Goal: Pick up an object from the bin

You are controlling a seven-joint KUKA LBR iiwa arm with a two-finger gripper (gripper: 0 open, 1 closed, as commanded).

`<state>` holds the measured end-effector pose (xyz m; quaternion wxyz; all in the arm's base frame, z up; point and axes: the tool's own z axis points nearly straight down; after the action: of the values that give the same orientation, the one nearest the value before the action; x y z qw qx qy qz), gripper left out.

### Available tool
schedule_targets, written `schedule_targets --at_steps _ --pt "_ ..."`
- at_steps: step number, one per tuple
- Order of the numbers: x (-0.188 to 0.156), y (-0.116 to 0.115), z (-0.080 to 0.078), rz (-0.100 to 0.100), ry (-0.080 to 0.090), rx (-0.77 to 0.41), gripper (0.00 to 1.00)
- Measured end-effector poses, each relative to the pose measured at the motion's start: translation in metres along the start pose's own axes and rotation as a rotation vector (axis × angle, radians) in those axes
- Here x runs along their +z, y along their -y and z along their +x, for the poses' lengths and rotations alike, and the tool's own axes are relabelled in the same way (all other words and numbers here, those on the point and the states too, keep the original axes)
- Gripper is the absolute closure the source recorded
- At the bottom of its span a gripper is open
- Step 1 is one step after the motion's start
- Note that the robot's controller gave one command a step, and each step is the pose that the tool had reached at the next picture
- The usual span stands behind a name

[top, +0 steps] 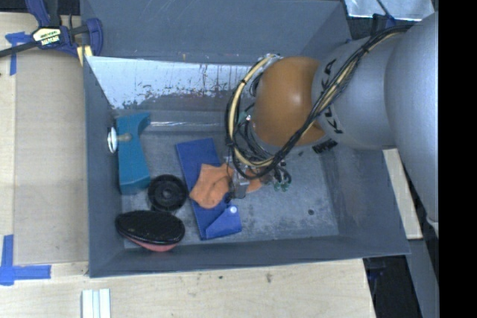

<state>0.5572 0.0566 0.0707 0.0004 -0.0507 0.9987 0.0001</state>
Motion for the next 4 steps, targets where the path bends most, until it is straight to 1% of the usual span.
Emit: schedule_targets --at_steps 4 --pt "-0.020 0.000 0.000 0.000 0.004 0.000 1.00"
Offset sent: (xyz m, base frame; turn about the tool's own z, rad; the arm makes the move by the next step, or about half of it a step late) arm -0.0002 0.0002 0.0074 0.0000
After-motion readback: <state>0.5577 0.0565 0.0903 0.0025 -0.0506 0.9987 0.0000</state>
